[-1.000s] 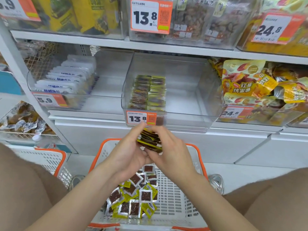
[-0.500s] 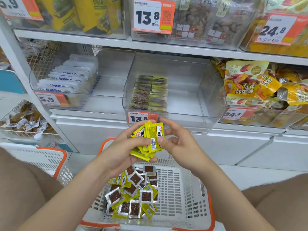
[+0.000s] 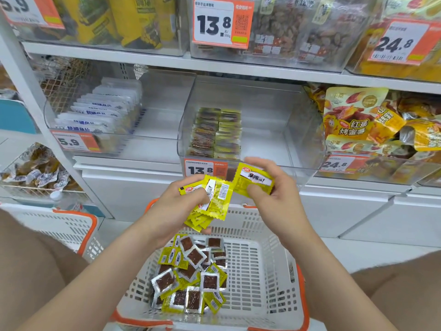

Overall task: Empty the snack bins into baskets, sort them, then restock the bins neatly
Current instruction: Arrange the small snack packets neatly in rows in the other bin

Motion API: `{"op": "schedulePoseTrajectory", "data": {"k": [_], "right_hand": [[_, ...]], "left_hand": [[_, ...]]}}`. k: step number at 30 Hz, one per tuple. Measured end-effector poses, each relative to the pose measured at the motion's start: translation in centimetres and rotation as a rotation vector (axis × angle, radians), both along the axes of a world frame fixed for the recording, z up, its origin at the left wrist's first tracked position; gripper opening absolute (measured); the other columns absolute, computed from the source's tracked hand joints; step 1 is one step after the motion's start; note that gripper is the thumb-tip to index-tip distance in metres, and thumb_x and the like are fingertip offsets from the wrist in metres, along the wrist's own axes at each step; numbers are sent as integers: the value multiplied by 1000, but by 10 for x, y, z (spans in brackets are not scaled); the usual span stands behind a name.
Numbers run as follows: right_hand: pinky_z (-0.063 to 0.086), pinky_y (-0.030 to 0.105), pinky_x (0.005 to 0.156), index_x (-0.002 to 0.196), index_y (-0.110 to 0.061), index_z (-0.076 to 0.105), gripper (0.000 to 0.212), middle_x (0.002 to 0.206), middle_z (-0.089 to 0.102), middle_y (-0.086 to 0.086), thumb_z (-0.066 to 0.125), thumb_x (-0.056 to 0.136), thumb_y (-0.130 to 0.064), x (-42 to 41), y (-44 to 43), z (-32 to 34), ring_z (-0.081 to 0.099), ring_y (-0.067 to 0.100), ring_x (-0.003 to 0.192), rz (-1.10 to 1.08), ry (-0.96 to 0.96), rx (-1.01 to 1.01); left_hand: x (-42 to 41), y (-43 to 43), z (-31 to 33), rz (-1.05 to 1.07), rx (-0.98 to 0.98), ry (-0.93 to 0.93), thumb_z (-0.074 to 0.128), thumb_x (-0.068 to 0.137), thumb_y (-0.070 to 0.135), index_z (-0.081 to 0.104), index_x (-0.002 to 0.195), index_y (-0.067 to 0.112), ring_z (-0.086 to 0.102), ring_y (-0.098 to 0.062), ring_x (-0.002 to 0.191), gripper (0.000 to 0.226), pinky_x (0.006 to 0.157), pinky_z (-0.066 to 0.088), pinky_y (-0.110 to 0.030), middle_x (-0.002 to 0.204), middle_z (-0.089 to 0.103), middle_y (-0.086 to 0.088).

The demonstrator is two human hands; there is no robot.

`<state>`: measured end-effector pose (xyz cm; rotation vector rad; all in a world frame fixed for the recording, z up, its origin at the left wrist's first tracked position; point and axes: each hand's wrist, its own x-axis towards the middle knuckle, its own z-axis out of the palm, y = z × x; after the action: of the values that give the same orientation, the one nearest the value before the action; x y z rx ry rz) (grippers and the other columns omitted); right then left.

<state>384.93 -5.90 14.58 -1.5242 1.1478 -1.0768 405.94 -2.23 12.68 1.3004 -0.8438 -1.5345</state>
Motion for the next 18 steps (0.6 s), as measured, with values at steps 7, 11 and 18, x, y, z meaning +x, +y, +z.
{"op": "schedulePoseTrajectory", "data": {"k": [7,11,18], "right_hand": [[59,31,70,118,-13,70,28,103,78,4,68,96,5,-19,-12,10,71,16,80,148,-53,98],[58,52,96,134,-31,62,51,122,67,3,74,93,-2,-16,-5,-1,74,30,101,335,218,181],[60,41,90,105,-21,77,22,95,81,-5,78,90,-4,-9,-3,-1,77,14,87,178,222,194]], "left_hand": [[10,3,7,-231,-34,-231,76,94,17,67,128,37,76,-39,96,41,80,63,-47,120,76,-3],[5,7,15,-335,-108,-88,69,97,16,68,131,21,72,-39,94,34,65,63,-45,119,74,-17],[-5,5,15,-147,-179,-134,70,95,26,73,121,19,74,-32,78,28,63,64,-48,106,77,-15]]}}
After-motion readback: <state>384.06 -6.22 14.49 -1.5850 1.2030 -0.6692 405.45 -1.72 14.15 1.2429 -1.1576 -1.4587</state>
